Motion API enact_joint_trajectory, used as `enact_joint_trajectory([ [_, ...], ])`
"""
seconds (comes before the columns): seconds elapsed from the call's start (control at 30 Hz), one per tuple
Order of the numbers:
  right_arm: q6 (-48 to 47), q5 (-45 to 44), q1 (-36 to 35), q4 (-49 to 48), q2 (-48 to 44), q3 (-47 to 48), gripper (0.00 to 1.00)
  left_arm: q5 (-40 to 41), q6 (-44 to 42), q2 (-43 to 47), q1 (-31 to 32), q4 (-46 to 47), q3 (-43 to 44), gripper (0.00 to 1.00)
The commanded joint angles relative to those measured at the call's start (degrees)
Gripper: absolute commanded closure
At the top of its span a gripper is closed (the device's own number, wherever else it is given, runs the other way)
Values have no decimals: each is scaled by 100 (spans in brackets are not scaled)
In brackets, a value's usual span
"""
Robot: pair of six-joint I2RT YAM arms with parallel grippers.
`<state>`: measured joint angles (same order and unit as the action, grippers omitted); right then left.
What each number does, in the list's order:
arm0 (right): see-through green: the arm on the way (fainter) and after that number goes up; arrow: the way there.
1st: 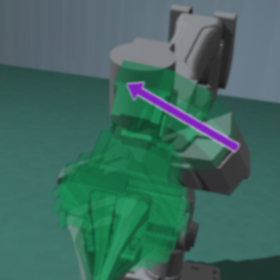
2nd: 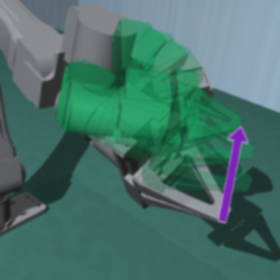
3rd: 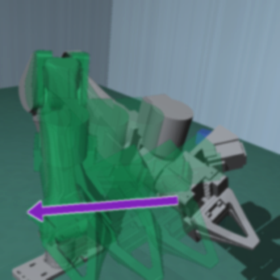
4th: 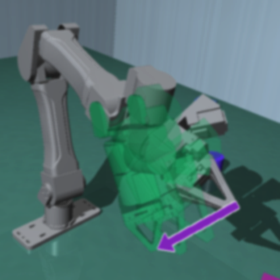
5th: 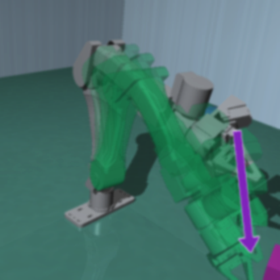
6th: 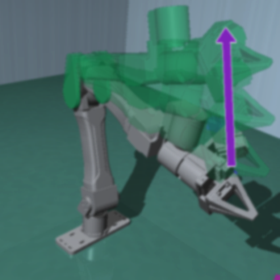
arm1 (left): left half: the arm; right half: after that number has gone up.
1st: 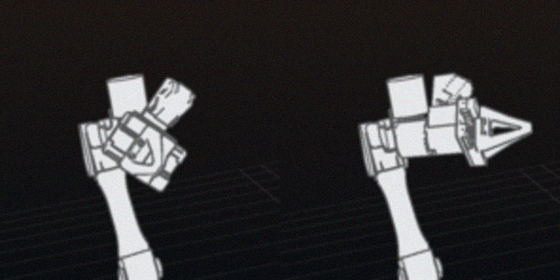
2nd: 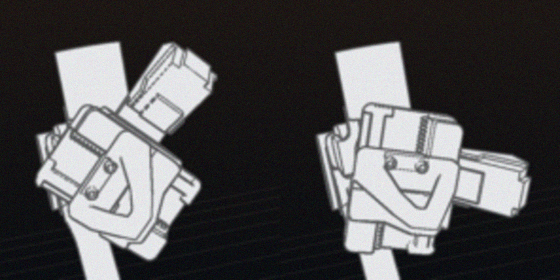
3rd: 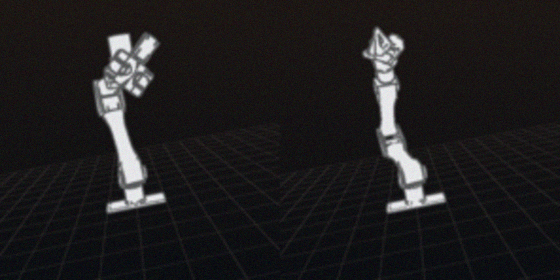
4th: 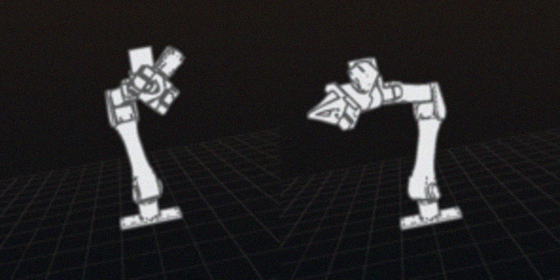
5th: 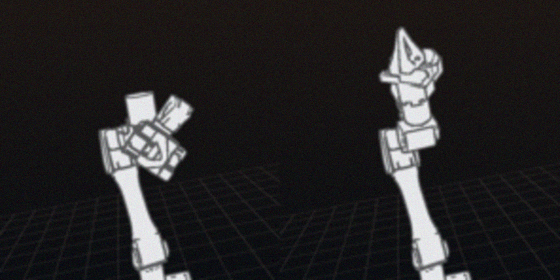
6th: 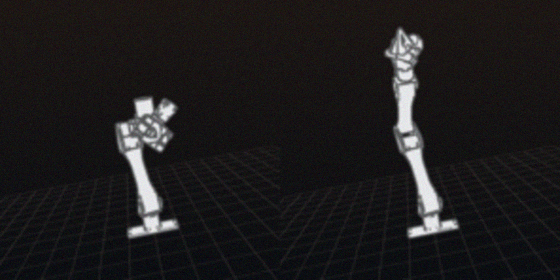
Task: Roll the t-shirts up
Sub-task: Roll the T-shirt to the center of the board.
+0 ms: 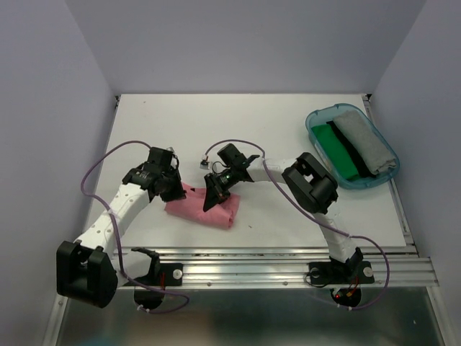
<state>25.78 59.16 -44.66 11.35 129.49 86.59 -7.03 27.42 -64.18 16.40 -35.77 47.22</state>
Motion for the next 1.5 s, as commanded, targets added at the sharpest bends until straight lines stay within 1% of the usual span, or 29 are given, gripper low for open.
enact_joint_trajectory([
  [0.0,-3,79,28,-54,50,174,95,131,176,-94,56,211,-64,100],
  [0.07,-12,61,28,-54,50,174,95,158,141,-235,65,193,-29,100],
  [0.17,-20,43,28,-54,41,166,95,499,202,-340,65,237,76,100],
  [0.33,-29,-18,28,-46,-11,157,95,430,211,-665,74,325,68,100],
  [0.53,-12,-141,28,-28,23,253,94,685,378,-736,74,264,77,100],
  [0.6,15,-159,28,-19,41,341,93,983,457,-841,73,237,85,100],
  [0.67,23,-220,28,-19,41,376,93,1115,614,-990,74,263,77,100],
  [0.7,32,-272,28,16,6,420,91,1124,659,-1069,74,290,33,100],
  [0.77,6,-378,28,42,-116,412,84,1063,739,-1123,74,395,-63,100],
  [0.8,-20,-448,28,68,-187,403,79,1002,826,-1149,65,517,-177,100],
  [0.83,-29,-605,28,69,-274,342,69,975,861,-1166,65,570,-230,100],
  [0.87,-99,-711,28,138,-475,315,66,958,931,-1193,65,641,-309,100],
  [0.9,-143,-808,28,182,-582,289,60,958,958,-1202,65,667,-336,100],
  [0.93,-187,-1018,28,226,-687,219,57,966,993,-1184,65,685,-345,100],
  [1.0,-319,-1221,28,271,-951,105,46,1019,1020,-1158,65,720,-354,100],
  [1.03,-345,-1440,28,279,-1230,-26,39,1037,1028,-1149,65,729,-354,100],
  [1.1,-477,-1634,28,288,-1661,-185,33,1115,1029,-1166,56,764,-337,100],
  [1.23,-662,-2135,28,297,-2243,-721,28,1107,985,-1272,38,791,-301,100],
  [1.33,-837,-2750,-25,271,-2788,-1292,27,1133,950,-1290,30,808,-293,100],
  [1.37,-855,-2943,-103,192,-3067,-1485,26,1142,941,-1281,30,808,-293,100],
  [1.4,-873,-2980,-173,-8,-3192,-1852,25,1151,941,-1281,21,817,-293,100],
  [1.47,-899,-3234,-279,-273,-3464,-2188,24,1160,923,-1290,12,817,-284,100],
])
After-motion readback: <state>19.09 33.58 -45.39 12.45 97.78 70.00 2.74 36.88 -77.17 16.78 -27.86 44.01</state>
